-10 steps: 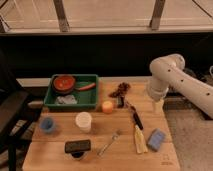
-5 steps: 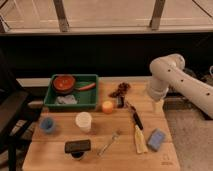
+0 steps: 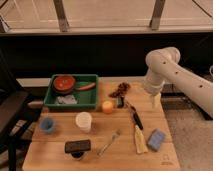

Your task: Place towel in paper cup

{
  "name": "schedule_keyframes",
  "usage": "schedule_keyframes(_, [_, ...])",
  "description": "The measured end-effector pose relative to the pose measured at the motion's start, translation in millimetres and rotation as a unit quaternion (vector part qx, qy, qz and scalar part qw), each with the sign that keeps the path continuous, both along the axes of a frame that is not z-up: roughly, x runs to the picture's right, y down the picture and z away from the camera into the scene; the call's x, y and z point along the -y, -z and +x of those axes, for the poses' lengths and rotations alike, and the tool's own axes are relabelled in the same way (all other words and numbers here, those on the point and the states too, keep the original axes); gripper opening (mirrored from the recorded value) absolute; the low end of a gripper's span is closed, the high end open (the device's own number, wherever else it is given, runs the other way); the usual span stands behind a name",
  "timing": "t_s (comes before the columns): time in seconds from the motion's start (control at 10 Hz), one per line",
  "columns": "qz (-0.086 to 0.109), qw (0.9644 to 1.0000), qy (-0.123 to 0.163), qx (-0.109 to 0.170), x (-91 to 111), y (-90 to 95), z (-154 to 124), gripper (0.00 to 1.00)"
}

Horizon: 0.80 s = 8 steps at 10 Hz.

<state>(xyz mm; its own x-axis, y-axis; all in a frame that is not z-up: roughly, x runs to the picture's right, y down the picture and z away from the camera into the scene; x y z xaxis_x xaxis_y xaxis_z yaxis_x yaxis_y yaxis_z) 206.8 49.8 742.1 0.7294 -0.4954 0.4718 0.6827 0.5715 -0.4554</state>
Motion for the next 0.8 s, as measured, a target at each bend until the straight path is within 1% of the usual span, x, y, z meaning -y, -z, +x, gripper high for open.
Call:
schedule_keyframes(0.1, [0.001, 0.9984, 0.046, 0.033, 8, -1.6, -16, 0.71])
schedule_keyframes(0.2, [0.003, 0.9951, 0.079, 0.060, 15, -2.5, -34, 0.71])
schedule_keyframes(0.3, [0.007, 0.9900, 0.111, 0.087, 22, -3.4, -59, 0.71])
schedule_keyframes(0.4, [0.018, 0.9834, 0.140, 0.114, 27, -1.1, -89, 0.71])
schedule_keyframes(0.5, [0.036, 0.9806, 0.145, 0.127, 33, 0.7, -108, 0.71])
schedule_keyframes(0.6, [0.052, 0.9783, 0.142, 0.142, 37, 4.4, -129, 0.71])
schedule_keyframes(0.8, [0.055, 0.9785, 0.141, 0.140, 39, 4.4, -128, 0.71])
